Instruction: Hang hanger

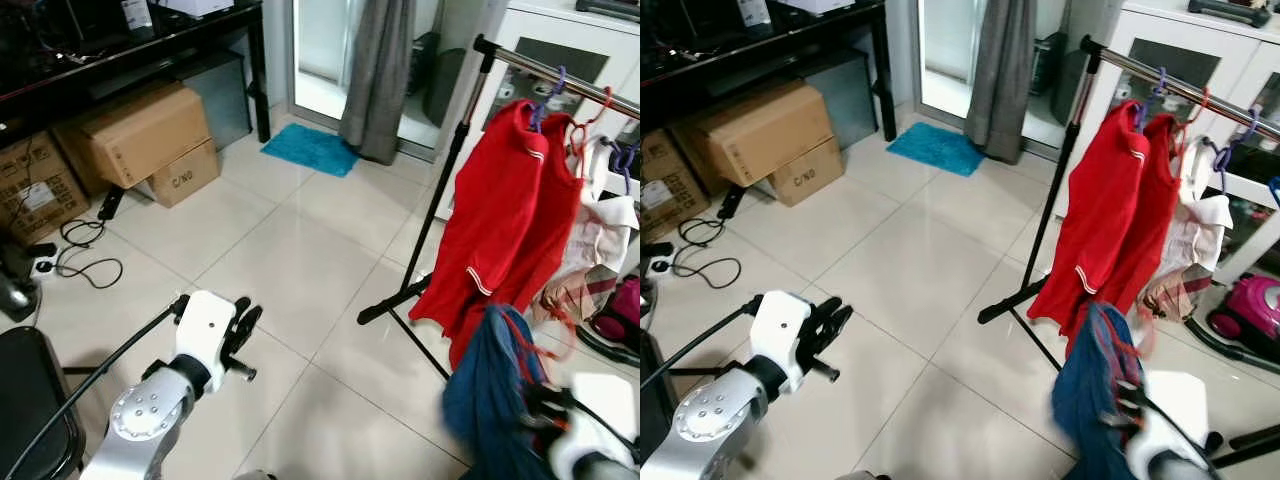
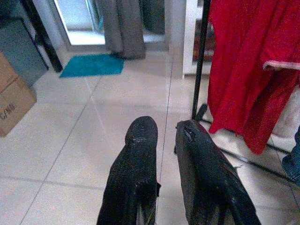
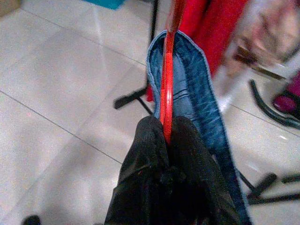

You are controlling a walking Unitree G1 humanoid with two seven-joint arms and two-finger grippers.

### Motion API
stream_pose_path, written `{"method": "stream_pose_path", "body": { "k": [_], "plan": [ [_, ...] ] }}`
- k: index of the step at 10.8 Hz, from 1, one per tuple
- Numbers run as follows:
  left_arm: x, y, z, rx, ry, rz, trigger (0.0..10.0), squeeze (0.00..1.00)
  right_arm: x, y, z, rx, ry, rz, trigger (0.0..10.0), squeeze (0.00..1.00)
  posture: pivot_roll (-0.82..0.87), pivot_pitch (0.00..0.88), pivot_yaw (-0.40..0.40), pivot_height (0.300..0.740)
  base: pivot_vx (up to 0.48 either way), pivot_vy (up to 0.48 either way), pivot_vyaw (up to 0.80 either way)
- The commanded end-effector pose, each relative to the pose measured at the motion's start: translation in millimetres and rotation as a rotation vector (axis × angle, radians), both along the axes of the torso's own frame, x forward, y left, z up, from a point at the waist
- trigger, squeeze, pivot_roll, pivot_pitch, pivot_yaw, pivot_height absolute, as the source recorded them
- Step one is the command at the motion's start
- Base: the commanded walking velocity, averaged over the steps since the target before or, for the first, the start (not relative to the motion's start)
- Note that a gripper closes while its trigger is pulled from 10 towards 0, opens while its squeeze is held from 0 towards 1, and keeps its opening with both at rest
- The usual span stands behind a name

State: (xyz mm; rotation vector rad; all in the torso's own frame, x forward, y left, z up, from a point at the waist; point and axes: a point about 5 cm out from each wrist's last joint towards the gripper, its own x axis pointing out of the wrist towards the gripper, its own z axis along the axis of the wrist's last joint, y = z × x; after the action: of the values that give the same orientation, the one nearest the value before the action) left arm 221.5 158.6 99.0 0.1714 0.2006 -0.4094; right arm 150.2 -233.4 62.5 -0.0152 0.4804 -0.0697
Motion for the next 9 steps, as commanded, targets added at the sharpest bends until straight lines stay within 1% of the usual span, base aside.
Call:
{"method": "stream_pose_path", "body": {
  "k": [1,2,3,4,5,7,8,9],
  "plan": [
    [2.1,-2.4,-2.1,0.008,-0.005,0.002,10.0,0.00,8.5,9.8,3.7,0.019,-0.056,0.005,10.0,0.00,-0.01,0.025,0.005,0.740,0.000,0.000,-0.77],
    [4.2,-4.5,-3.3,-0.008,-0.011,0.006,10.0,0.00,14.9,14.1,3.7,0.029,-0.077,-0.012,10.0,0.00,-0.01,0.025,0.005,0.740,0.000,0.000,-0.79],
    [6.7,-6.3,-4.8,-0.039,-0.015,0.025,10.0,0.00,21.3,16.8,4.4,0.009,-0.089,-0.029,10.0,0.00,0.00,0.021,0.002,0.740,0.000,0.000,-0.80],
    [7.6,-9.8,-7.0,-0.052,-0.011,0.031,10.0,0.00,24.9,16.9,1.3,-0.028,-0.077,-0.054,10.0,0.00,0.01,0.012,-0.008,0.740,0.000,0.000,-0.80],
    [7.2,-10.9,-7.4,-0.052,-0.010,0.027,10.0,0.00,24.9,17.3,0.3,-0.025,-0.075,-0.054,10.0,0.00,0.01,0.009,-0.013,0.740,0.000,0.000,-0.80],
    [7.0,-10.3,-7.9,-0.027,-0.017,0.025,10.0,0.00,27.7,14.2,2.4,-0.027,-0.098,-0.095,10.0,0.00,0.01,0.005,-0.014,0.740,0.000,0.000,-0.80],
    [8.8,-9.7,-6.4,-0.023,-0.027,0.028,10.0,0.00,30.6,13.1,3.0,-0.024,-0.097,-0.106,10.0,0.00,0.02,0.007,-0.012,0.740,0.000,0.000,-0.80],
    [11.0,-9.1,-3.5,-0.041,-0.036,0.041,10.0,0.00,39.0,16.9,6.0,0.012,-0.107,-0.108,10.0,0.00,0.02,0.017,-0.007,0.740,0.000,0.000,-0.80]
  ]
}}
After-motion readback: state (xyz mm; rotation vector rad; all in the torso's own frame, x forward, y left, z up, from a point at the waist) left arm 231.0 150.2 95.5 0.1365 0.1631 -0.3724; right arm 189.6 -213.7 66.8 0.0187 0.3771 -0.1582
